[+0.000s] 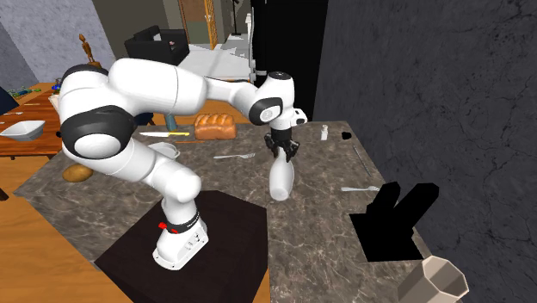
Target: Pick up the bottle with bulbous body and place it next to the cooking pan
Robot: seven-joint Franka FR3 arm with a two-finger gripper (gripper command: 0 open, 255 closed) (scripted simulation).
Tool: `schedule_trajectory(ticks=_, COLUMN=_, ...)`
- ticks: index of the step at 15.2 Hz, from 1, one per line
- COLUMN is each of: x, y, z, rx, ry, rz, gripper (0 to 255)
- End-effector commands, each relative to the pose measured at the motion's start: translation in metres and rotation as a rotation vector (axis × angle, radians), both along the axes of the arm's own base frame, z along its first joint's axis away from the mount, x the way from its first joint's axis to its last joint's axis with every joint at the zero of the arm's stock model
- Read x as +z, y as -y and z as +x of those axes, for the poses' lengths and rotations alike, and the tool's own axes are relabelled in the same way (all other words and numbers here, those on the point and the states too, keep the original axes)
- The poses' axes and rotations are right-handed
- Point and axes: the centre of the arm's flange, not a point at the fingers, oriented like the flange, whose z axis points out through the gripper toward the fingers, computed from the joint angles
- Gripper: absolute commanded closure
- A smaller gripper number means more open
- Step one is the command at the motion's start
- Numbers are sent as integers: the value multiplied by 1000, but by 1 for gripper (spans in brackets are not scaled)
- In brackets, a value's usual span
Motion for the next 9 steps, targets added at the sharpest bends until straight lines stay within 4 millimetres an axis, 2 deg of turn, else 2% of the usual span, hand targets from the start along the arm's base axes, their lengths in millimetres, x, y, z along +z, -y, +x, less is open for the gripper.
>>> schedule_trajectory(ticks=1, x=11, y=-1, z=1, rx=0, ry=0, rz=0, gripper=255)
schedule_trajectory(ticks=9, x=53, y=-1, z=1, rx=0, ry=0, rz=0, gripper=255)
